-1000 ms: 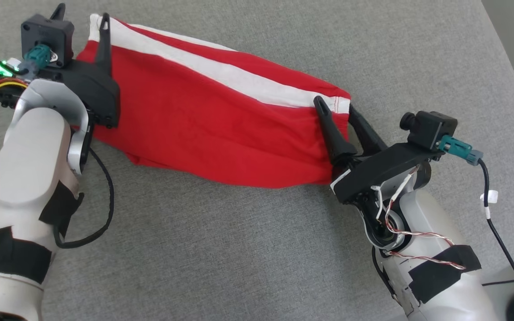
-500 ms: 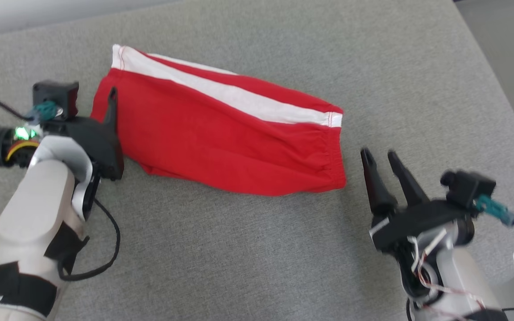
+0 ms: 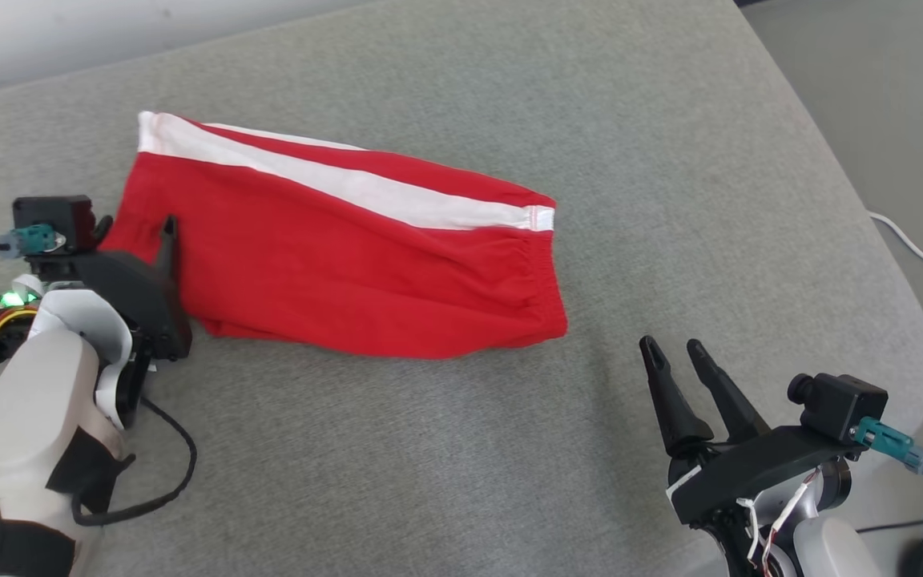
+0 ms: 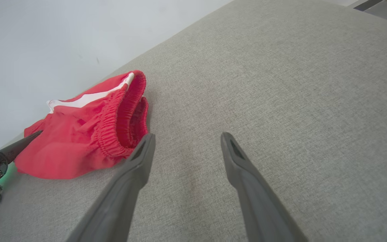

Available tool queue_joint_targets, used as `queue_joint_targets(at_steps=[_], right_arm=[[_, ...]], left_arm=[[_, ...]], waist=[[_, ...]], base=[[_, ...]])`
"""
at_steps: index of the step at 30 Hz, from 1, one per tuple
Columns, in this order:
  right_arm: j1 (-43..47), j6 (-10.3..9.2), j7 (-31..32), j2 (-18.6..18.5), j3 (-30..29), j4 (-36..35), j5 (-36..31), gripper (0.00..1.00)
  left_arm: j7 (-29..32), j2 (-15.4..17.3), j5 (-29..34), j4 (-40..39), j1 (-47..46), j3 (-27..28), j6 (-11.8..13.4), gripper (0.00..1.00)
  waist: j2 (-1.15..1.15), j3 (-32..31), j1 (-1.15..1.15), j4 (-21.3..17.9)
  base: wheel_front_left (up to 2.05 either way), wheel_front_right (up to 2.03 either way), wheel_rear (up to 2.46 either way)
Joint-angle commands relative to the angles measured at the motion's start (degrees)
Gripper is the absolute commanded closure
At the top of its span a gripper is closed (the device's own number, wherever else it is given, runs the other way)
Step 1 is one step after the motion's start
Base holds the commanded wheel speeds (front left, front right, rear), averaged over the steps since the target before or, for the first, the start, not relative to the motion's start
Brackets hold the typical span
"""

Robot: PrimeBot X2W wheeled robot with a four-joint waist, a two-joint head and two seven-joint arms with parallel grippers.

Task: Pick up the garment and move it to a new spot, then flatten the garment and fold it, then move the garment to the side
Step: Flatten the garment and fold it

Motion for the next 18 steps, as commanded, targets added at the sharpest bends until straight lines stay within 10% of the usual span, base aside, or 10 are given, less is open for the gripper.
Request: queue_joint_targets(at_steps=[1, 11, 12, 14, 18], right_arm=[[0.8, -0.12, 0.1, 0.0, 0.1, -0.8, 0.4, 0.00], [1.5, -0.12, 0.5, 0.1, 0.3, -2.0, 0.2, 0.00], [1.6, -0.12, 0.5, 0.1, 0.2, -2.1, 0.2, 0.00], [1.7, -0.12, 0.6, 0.1, 0.1, -2.2, 0.1, 0.00], [1.8, -0.12, 0.7, 0.1, -0.3, -2.4, -0.2, 0.00]], left_arm=[[1.6, -0.2, -0.7, 0.7, -0.3, -0.1, -0.5, 0.00], [9.1, -1.5, -2.5, 2.8, 0.6, -1.7, -1.9, 0.00], [10.1, -1.9, -3.1, 3.0, 1.0, -1.8, -2.2, 0.52], [10.9, -2.2, -3.3, 2.7, 1.6, -2.0, -2.2, 1.00], [10.1, -1.5, -3.4, 1.7, 2.3, -2.2, -2.2, 1.00]], waist=[[0.00, 1.0, 0.01, -1.2], [0.00, 1.9, 0.01, -2.0], [0.00, 1.9, 0.01, -2.0], [0.00, 1.9, 0.01, -1.9], [0.00, 1.9, 0.01, -1.3]], base=[[0.00, 0.00, 0.00], [0.00, 0.00, 0.00], [0.00, 0.00, 0.00], [0.00, 0.00, 0.00], [0.00, 0.00, 0.00]])
